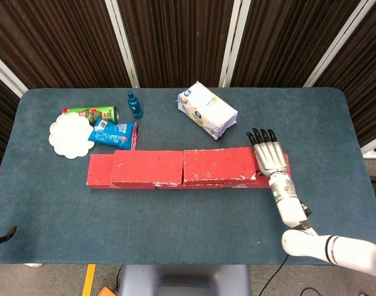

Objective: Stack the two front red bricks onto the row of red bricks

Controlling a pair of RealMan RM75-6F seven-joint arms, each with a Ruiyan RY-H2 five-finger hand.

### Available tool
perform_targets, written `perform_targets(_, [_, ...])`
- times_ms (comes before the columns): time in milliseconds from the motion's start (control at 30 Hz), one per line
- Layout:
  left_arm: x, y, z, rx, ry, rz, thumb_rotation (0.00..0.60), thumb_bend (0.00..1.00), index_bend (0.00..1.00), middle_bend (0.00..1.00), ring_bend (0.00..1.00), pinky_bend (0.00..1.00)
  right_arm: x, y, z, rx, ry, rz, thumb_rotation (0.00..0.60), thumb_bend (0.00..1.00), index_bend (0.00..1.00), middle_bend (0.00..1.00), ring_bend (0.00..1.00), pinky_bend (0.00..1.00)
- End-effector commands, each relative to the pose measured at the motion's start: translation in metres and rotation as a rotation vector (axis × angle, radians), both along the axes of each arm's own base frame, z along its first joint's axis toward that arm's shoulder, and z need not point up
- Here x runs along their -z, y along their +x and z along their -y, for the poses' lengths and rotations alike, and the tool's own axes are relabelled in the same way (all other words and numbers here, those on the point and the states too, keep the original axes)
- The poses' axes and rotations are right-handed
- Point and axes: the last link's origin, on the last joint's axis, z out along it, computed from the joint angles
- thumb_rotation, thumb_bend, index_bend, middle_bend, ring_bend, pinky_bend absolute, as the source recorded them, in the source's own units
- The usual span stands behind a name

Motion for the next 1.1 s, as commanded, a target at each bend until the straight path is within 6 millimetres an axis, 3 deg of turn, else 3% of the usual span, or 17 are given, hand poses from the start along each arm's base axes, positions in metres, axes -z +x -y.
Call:
perform_targets(33, [0.000, 0.000, 0.000, 0.000, -0.001, 0.000, 0.600, 0.22, 0.00, 0.00, 0.00, 0.03, 0.002, 0.001, 0.000, -0.002, 0.001, 0.004, 0.600, 0.00, 0.19, 0.12, 0.08, 0.00])
perform_targets(500, [0.000, 0.001, 0.001, -0.001, -0.003, 0.000, 0.600, 0.22, 0.00, 0.00, 0.00, 0.03, 0.005, 0.008, -0.001, -0.007, 0.009, 0.034, 0.600, 0.00, 0.19, 0.12, 0.08, 0.00])
perform_targets(767, [0.000, 0.000, 0.000, -0.004, 0.000, -0.002, 0.600, 0.22, 0.00, 0.00, 0.00, 0.03, -0.015, 0.002, -0.012, -0.001, 0.011, 0.054, 0.600, 0.00, 0.19, 0.12, 0.08, 0.00])
perform_targets(933, [0.000, 0.000, 0.000, -0.002, -0.001, -0.004, 0.600, 0.22, 0.00, 0.00, 0.00, 0.03, -0.059, 0.001, -0.046, -0.033, -0.099, 0.183, 0.600, 0.00, 0.19, 0.12, 0.08, 0.00])
perform_targets(1100, [0.004, 0.000, -0.003, 0.015, -0.011, -0.020, 0.600, 0.22, 0.00, 0.00, 0.00, 0.03, -0.101, -0.007, -0.106, -0.109, -0.204, 0.412, 0.600, 0.00, 0.19, 0.12, 0.08, 0.00])
